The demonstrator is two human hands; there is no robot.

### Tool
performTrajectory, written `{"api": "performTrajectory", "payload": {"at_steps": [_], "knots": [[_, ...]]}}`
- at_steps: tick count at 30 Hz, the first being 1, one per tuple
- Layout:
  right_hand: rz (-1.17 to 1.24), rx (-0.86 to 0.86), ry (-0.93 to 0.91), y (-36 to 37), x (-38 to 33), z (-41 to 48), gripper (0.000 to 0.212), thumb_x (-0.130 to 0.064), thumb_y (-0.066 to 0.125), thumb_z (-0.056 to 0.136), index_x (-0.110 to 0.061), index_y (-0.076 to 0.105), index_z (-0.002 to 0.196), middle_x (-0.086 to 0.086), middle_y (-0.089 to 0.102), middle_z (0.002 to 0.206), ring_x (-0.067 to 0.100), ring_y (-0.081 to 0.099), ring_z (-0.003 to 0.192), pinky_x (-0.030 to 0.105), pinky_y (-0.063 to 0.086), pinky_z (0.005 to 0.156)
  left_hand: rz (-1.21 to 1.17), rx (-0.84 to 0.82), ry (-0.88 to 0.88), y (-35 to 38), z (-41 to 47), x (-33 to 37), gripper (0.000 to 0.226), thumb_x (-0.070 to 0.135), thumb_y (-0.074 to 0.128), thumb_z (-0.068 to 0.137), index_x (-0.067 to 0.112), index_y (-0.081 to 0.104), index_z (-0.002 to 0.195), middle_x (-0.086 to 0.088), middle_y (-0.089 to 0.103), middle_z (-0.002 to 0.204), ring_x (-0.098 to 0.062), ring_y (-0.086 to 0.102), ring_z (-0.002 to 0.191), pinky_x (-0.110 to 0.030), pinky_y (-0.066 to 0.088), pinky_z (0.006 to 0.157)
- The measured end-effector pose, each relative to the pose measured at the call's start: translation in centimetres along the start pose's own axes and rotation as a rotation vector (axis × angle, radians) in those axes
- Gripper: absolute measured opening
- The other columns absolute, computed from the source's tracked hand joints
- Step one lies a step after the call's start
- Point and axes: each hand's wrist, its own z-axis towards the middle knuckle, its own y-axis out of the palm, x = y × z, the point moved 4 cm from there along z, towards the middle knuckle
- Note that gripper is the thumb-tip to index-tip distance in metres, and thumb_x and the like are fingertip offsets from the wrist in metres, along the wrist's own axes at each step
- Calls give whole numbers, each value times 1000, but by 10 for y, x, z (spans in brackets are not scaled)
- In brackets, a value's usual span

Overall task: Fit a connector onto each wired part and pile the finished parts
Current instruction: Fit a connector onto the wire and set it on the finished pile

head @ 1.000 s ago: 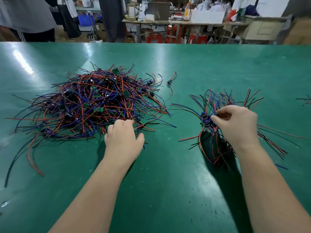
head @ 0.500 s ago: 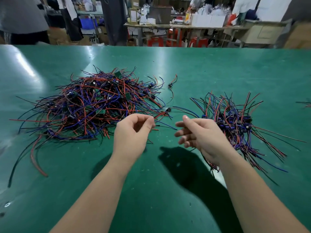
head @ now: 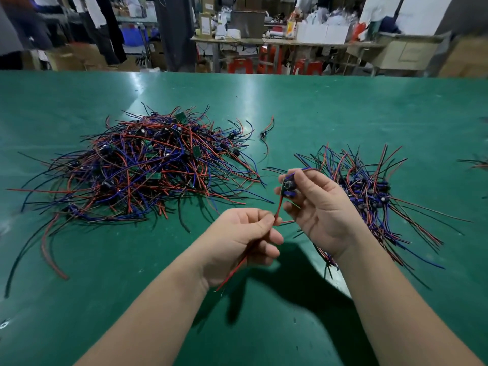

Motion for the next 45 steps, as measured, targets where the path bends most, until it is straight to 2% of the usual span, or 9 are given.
{"api": "performTrajectory", "payload": {"at_steps": [4,8,13,18,24,35,41,43,45], "knots": [[-32,105,-21,-8,-2,2,7,-14,68,64,-18,74,66,0,71,71,6,61,57,14,46,49,11,-90,-61,4,-3,-2,12,18,51,93,7,54,90,-5,68,66,-13,65,51,-23,51,47],[-360,153,-50,-13,3,2,12,0,72,73,-12,70,71,1,68,62,8,60,52,16,44,45,62,78,-4,-7,4,-3,6,9,58,92,9,64,93,-5,73,83,-18,66,71,-24,57,62],[-509,67,-89,-7,11,0,15,-1,73,77,-14,72,70,2,70,64,10,64,57,18,47,48,21,275,70,-12,8,-5,17,21,72,77,5,69,84,-6,71,76,-15,68,63,-24,56,59],[-324,201,-84,-16,0,4,20,-6,66,84,-13,70,66,1,71,64,9,67,58,16,48,50,16,278,85,-14,7,-2,6,2,72,78,3,67,81,-7,67,63,-12,63,53,-18,51,49],[0,411,-157,-45,-26,3,11,-6,65,84,-10,63,75,4,71,65,12,69,60,16,50,50,252,190,38,-12,6,-6,10,1,76,75,2,67,80,-6,66,62,-12,61,50,-22,52,51],[-144,493,-77,-54,-27,4,12,-8,65,86,-7,58,76,1,62,50,8,61,44,12,36,34,502,183,12,-18,1,-1,13,4,76,78,9,65,80,2,66,58,-7,60,47,-16,45,45],[-22,263,18,-44,-18,11,23,-21,44,100,-4,59,100,13,70,81,22,72,70,21,56,56,80,103,-92,-13,-1,8,13,13,62,85,12,70,76,-11,74,82,-16,71,69,-24,57,59],[-161,209,83,-41,-11,10,16,-6,54,93,-2,58,107,14,68,86,21,71,69,21,56,58,-155,96,-62,-13,0,16,14,20,63,75,12,75,72,-10,75,86,-16,73,73,-26,59,62],[-366,100,95,-32,-3,6,29,3,66,79,-1,62,107,9,69,78,16,68,64,18,52,56,-343,73,8,-13,-1,22,21,24,62,69,10,76,78,-9,75,91,-16,73,76,-25,59,59]]}}
